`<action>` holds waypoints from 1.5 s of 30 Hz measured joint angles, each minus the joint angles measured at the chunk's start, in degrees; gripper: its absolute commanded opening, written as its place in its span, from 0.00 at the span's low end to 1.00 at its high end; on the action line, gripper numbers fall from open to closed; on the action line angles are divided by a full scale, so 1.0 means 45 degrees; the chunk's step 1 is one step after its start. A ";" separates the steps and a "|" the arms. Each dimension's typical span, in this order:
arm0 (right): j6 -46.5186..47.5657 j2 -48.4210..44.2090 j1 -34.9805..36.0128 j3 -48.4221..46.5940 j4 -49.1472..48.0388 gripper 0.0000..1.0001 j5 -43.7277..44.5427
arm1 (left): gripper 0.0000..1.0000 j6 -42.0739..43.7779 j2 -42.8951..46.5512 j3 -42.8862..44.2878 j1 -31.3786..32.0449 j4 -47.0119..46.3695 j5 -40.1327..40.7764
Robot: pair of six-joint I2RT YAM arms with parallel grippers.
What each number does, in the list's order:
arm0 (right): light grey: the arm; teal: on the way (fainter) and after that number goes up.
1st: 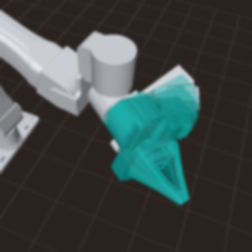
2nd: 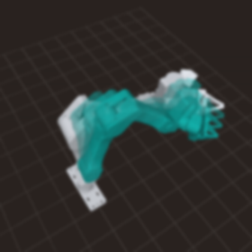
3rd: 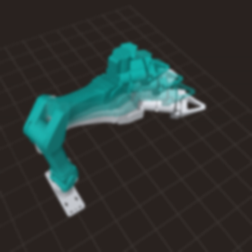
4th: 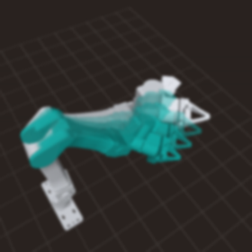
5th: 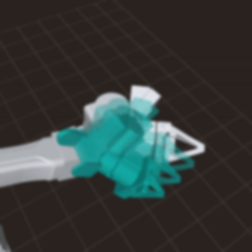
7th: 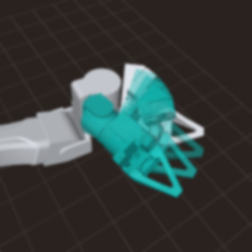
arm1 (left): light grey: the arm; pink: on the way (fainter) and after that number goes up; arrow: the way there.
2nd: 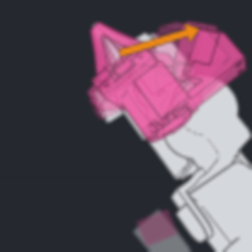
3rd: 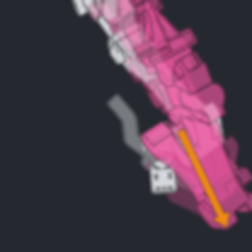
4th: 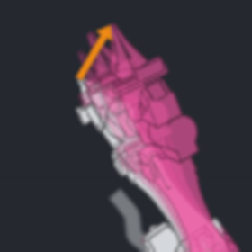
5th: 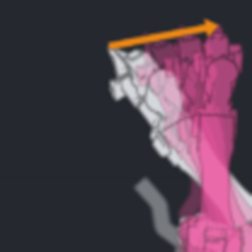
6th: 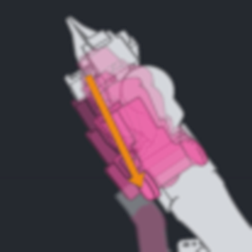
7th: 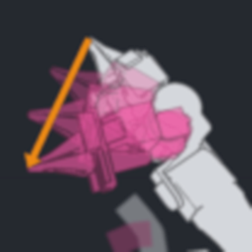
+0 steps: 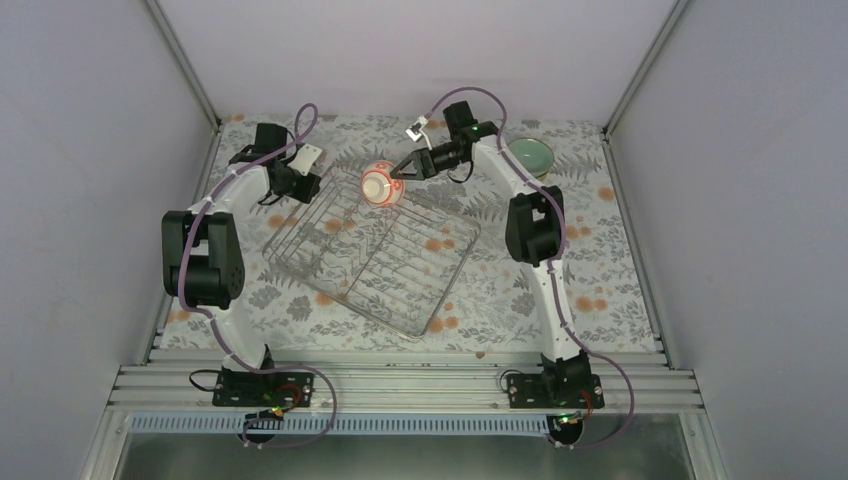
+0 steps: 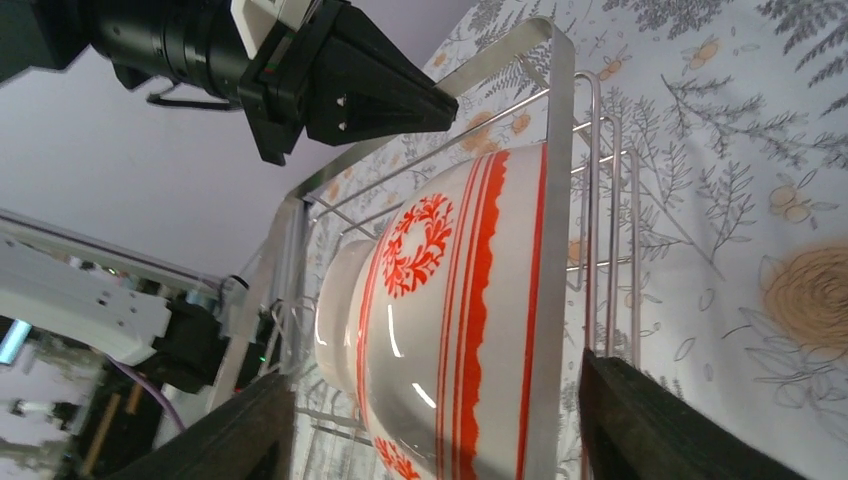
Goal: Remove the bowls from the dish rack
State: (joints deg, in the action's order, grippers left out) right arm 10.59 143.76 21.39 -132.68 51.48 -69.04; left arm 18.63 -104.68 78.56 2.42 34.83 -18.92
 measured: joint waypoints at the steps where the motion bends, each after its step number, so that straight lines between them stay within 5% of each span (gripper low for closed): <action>1: 0.0039 0.0000 -0.0005 0.0019 -0.0015 0.61 -0.0024 | 0.02 0.0000 -0.0005 0.0005 0.0000 0.0000 -0.0005; 16: -0.0335 0.0000 0.0039 0.0505 -0.0301 0.45 -0.0612 | 0.02 0.0005 -0.0010 0.0000 0.0000 -0.0015 -0.0015; 32: -0.0583 -0.0005 0.0253 0.0646 -0.0675 0.04 -0.2472 | 0.02 0.0039 -0.0063 0.0005 0.0083 -0.0155 -0.0063; 45: -0.0821 -0.0471 0.0515 0.1365 -0.1224 0.03 -0.3332 | 0.02 0.0053 -0.0117 0.0005 0.0155 -0.0345 -0.0117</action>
State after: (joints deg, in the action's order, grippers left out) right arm 6.90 141.64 23.70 -126.54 45.98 -84.03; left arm 18.87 -105.21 78.59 3.11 33.28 -19.44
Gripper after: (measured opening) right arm 0.057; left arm 0.030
